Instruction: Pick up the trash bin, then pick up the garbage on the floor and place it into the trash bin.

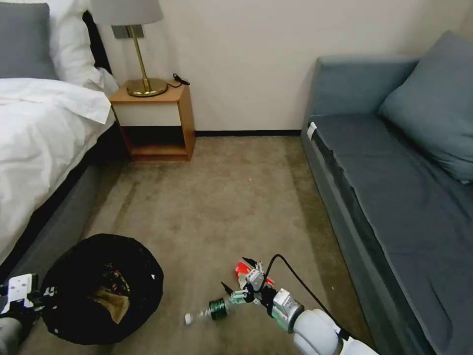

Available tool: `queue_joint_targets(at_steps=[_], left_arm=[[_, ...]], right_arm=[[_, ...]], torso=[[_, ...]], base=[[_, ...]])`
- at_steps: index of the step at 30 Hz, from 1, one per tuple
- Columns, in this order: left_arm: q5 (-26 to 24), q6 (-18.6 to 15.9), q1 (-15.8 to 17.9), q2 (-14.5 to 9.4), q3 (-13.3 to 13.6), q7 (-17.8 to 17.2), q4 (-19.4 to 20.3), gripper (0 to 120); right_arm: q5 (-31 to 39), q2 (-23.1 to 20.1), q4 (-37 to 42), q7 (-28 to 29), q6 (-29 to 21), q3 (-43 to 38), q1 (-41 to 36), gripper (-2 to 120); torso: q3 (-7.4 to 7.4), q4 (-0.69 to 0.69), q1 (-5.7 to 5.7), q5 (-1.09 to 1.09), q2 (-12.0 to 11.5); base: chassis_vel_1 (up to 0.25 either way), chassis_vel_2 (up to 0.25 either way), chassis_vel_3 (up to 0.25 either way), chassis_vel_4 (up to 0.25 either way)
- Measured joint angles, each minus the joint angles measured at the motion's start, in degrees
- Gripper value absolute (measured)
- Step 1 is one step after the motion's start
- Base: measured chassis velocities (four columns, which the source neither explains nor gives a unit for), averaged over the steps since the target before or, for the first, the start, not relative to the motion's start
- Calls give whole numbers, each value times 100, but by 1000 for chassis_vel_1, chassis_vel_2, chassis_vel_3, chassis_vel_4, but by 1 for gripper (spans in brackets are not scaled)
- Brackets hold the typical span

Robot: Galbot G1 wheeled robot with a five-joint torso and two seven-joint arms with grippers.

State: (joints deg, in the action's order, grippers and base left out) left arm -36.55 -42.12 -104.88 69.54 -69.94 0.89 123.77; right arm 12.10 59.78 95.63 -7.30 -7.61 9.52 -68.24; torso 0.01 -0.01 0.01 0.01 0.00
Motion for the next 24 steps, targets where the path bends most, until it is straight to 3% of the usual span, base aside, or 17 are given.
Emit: queue_joint_targets(at_steps=[6,14,24], left_arm=[[-6,0,-1,-1,-3,1,-55,3],[-5,0,-3,22,-8,0,-80,3],[0,-1,-6,29,-6,1,-78,3]], right_arm=[[117,-12,-516,-445,-672,-1,278,100],[-1,142,-1209,-636,-749,79,552,99],[-38,315,-1649,-683,-675,133,735,66]], torso=[[-1,1,0,0,0],[-1,1,0,0,0],[-1,1,0,-1,0]], base=[[-22,15,22,-15],[0,0,0,0],[0,0,0,0]])
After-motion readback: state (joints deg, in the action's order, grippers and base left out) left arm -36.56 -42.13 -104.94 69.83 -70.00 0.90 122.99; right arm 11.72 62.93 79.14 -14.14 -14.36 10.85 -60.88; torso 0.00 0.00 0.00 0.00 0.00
